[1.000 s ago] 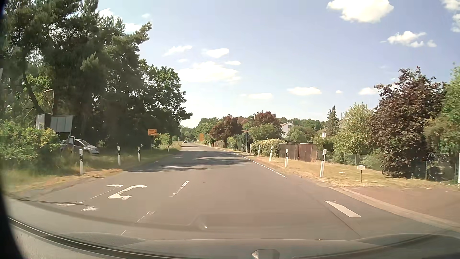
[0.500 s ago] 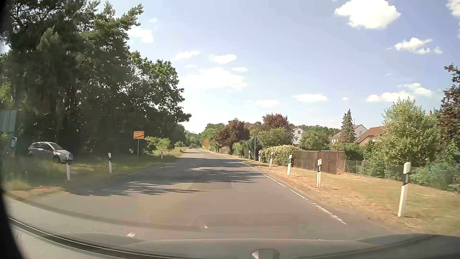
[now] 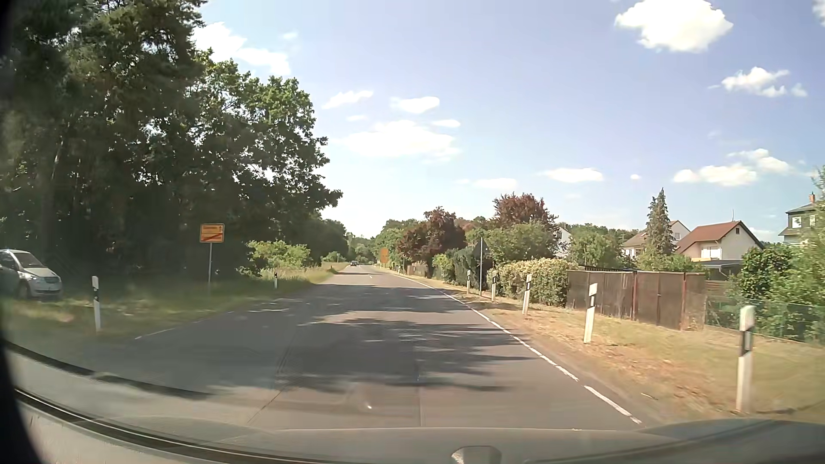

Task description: Follow the waypoints while adhering to traffic rules and regulations

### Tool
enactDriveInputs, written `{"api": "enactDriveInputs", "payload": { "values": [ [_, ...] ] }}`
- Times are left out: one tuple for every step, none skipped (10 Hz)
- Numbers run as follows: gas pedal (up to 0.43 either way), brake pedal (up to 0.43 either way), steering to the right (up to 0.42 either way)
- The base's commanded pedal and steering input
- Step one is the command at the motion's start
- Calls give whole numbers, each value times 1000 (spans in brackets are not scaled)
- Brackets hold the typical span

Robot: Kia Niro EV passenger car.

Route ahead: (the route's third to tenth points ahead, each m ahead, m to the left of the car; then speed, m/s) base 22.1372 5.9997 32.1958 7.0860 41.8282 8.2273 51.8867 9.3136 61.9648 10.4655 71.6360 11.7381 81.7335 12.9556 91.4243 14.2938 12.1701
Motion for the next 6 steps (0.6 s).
{"api": "enactDriveInputs", "payload": {
  "values": [
    [118, 30, -17],
    [118, 30, -14],
    [118, 30, -12],
    [118, 30, -14],
    [118, 30, -14],
    [118, 30, -14]
  ]
}}
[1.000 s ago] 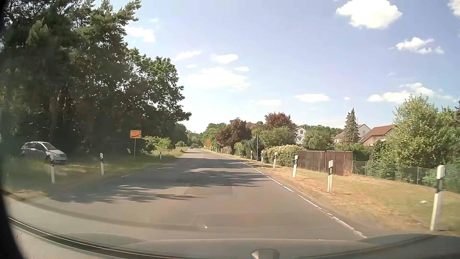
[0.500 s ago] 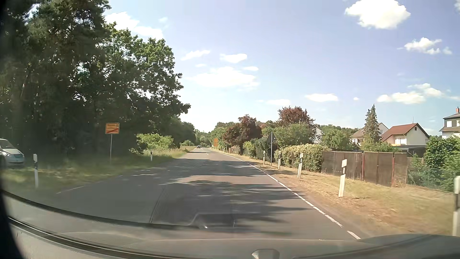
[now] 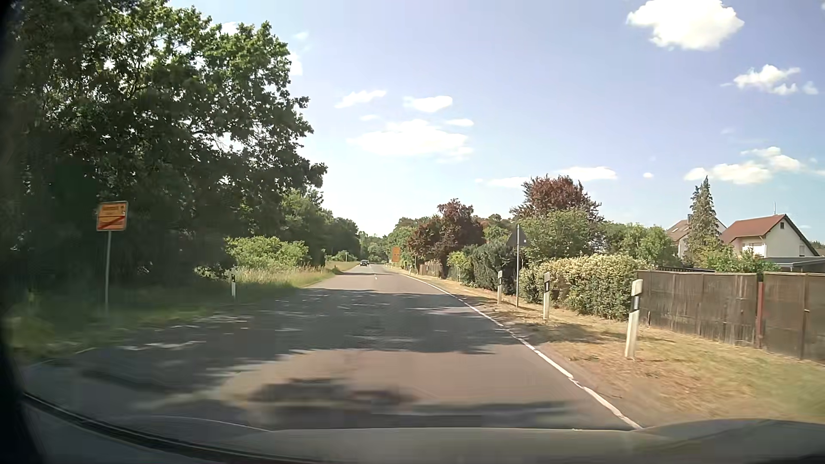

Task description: Follow the waypoints while adhering to traffic rules and regulations

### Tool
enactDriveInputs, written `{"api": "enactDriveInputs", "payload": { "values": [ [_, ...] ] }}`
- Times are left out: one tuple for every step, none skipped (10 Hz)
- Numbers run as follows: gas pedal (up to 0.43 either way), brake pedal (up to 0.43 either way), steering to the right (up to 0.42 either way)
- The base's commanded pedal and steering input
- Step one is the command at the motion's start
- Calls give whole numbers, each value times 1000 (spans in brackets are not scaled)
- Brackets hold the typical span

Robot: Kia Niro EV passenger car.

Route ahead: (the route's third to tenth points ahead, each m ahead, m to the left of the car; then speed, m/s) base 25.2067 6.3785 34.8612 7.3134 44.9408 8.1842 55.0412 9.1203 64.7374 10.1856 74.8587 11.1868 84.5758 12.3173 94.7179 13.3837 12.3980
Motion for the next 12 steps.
{"api": "enactDriveInputs", "payload": {
  "values": [
    [118, 30, -13],
    [118, 30, -14],
    [118, 30, -15],
    [118, 30, -17],
    [118, 30, -20],
    [118, 30, -20],
    [118, 30, -20],
    [118, 30, -18],
    [130, 30, -15],
    [130, 30, -15],
    [130, 30, -14],
    [130, 30, -14]
  ]
}}
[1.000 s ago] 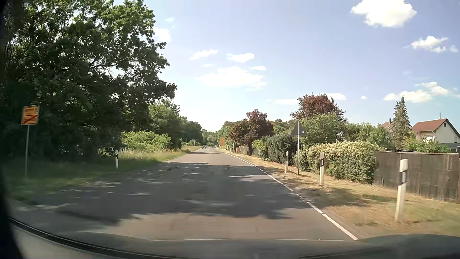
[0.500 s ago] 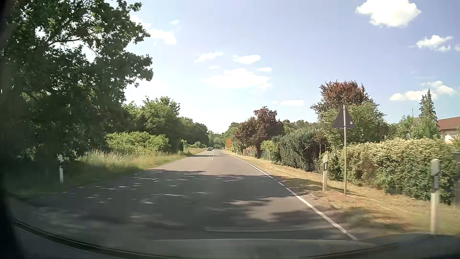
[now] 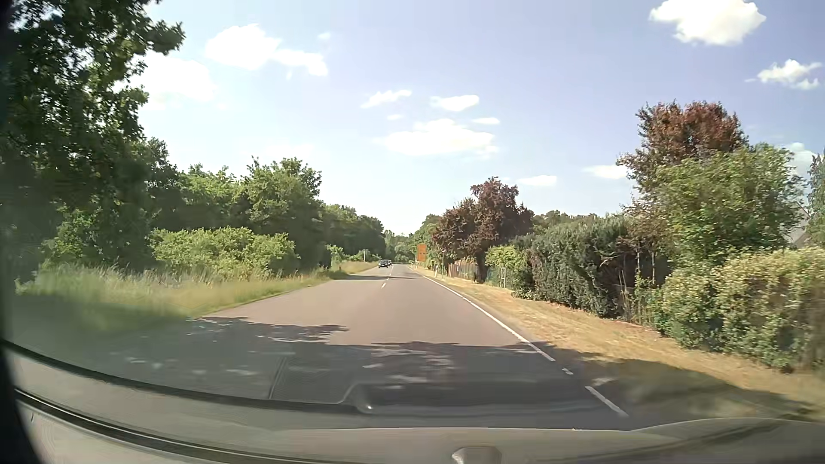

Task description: Follow the waypoints while adhering to traffic rules and regulations

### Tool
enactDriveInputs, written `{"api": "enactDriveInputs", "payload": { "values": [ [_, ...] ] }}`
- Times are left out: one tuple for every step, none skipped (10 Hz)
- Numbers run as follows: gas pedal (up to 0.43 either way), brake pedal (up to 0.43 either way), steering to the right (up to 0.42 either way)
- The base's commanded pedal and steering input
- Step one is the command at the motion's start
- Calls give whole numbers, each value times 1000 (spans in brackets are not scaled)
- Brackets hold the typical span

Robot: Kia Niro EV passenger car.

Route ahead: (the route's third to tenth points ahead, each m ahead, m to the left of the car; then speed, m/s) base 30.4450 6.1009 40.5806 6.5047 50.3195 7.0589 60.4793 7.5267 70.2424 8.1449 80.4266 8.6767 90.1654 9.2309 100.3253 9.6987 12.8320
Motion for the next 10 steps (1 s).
{"api": "enactDriveInputs", "payload": {
  "values": [
    [130, 30, -14],
    [130, 30, -14],
    [130, 30, -14],
    [130, 30, -14],
    [130, 30, -14],
    [130, 30, -14],
    [130, 30, -14],
    [130, 30, -14],
    [130, 30, -14],
    [130, 30, -14]
  ]
}}
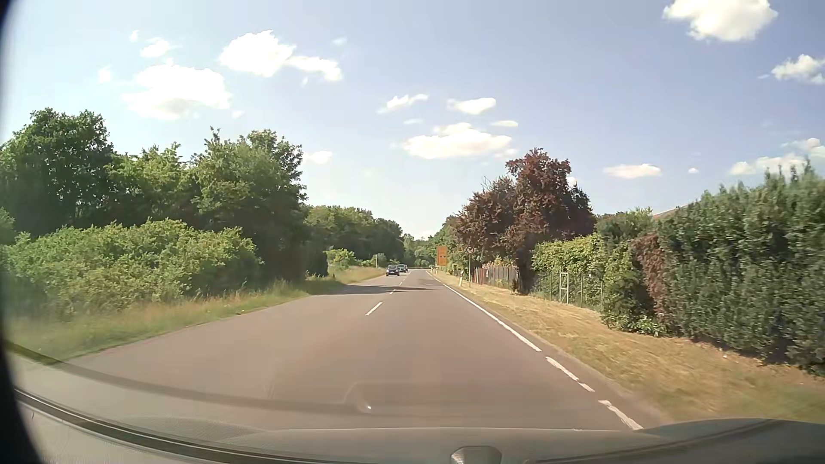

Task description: Follow the waypoints while adhering to traffic rules and regulations

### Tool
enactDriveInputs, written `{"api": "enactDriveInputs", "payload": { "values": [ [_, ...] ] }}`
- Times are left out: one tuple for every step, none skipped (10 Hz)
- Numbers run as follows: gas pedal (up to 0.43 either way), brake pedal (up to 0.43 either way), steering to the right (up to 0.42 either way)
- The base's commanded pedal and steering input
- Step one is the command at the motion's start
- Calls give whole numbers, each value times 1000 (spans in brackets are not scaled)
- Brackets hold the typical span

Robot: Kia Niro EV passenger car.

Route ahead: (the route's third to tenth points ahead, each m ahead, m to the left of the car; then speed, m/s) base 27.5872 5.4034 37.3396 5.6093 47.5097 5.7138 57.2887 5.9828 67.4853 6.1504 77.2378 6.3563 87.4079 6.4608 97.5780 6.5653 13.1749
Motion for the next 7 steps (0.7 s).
{"api": "enactDriveInputs", "payload": {
  "values": [
    [130, 30, -14],
    [130, 30, -13],
    [130, 30, -12],
    [130, 30, -9],
    [130, 30, -5],
    [130, 30, -3],
    [130, 30, -3]
  ]
}}
